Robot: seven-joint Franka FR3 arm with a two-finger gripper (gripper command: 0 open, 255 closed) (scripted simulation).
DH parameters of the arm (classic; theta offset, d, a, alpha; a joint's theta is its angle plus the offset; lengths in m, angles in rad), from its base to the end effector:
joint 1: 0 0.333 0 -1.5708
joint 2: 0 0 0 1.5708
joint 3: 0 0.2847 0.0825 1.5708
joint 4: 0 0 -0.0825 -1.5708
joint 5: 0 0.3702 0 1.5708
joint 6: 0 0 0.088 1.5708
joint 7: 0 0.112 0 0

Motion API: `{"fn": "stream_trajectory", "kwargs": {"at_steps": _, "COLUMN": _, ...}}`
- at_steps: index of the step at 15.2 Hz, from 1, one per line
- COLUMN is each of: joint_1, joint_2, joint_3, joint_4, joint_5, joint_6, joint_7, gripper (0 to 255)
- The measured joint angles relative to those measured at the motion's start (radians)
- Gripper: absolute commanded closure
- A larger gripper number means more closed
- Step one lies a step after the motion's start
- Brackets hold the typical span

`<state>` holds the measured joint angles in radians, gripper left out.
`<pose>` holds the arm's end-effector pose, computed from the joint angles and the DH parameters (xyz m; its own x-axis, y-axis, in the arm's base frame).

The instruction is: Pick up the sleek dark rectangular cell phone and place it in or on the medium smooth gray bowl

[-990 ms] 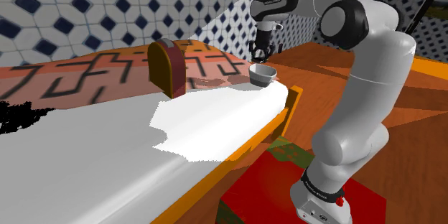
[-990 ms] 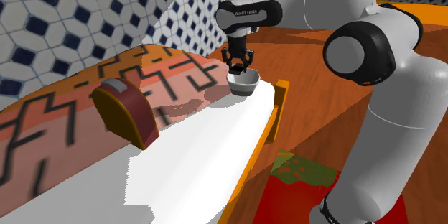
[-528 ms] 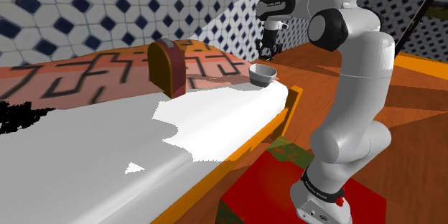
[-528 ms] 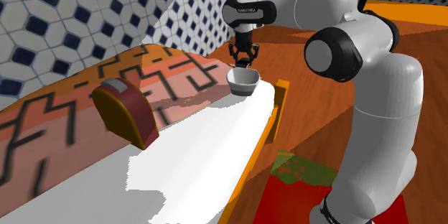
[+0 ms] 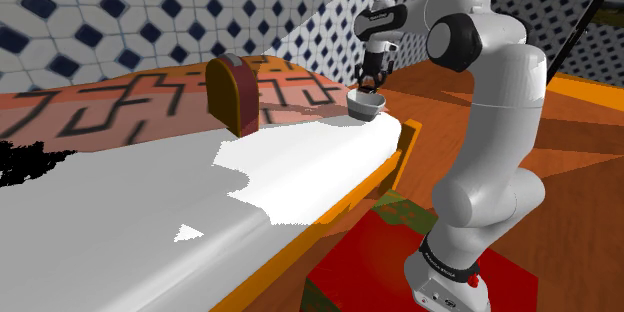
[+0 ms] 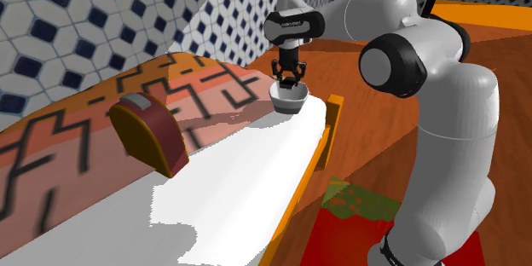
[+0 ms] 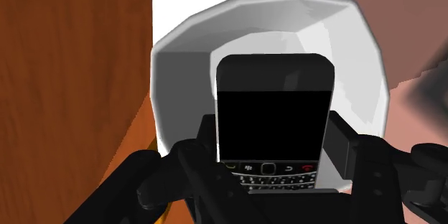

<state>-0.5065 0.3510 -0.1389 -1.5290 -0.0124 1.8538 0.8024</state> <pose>0.5148 -0.3767 0.4256 0.1347 -0.9905 0.0266 -0.9894 -0.1330 0.0580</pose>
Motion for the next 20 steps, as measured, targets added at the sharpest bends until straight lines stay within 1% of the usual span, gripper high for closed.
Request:
{"fn": "stream_trajectory", "kwargs": {"at_steps": 5, "joint_1": 0.0, "joint_2": 0.01, "joint_3": 0.0, "joint_4": -0.05, "joint_5": 0.001, "joint_6": 0.06, "joint_7": 0.001, "gripper": 255}}
{"fn": "stream_trajectory", "kwargs": {"at_steps": 11, "joint_1": -0.001, "joint_2": 0.013, "joint_3": 0.0, "joint_4": -0.053, "joint_5": 0.001, "joint_6": 0.067, "joint_7": 0.001, "gripper": 255}}
{"fn": "stream_trajectory", "kwargs": {"at_steps": 12, "joint_1": -0.001, "joint_2": 0.013, "joint_3": 0.0, "joint_4": -0.053, "joint_5": 0.001, "joint_6": 0.067, "joint_7": 0.001, "gripper": 0}}
{"fn": "stream_trajectory", "kwargs": {"at_steps": 18, "joint_1": -0.001, "joint_2": 0.013, "joint_3": 0.0, "joint_4": -0.053, "joint_5": 0.001, "joint_6": 0.067, "joint_7": 0.001, "gripper": 0}}
{"fn": "stream_trajectory", "kwargs": {"at_steps": 20, "joint_1": 0.001, "joint_2": 0.006, "joint_3": 0.001, "joint_4": -0.021, "joint_5": 0.001, "joint_6": 0.028, "joint_7": 0.002, "gripper": 0}}
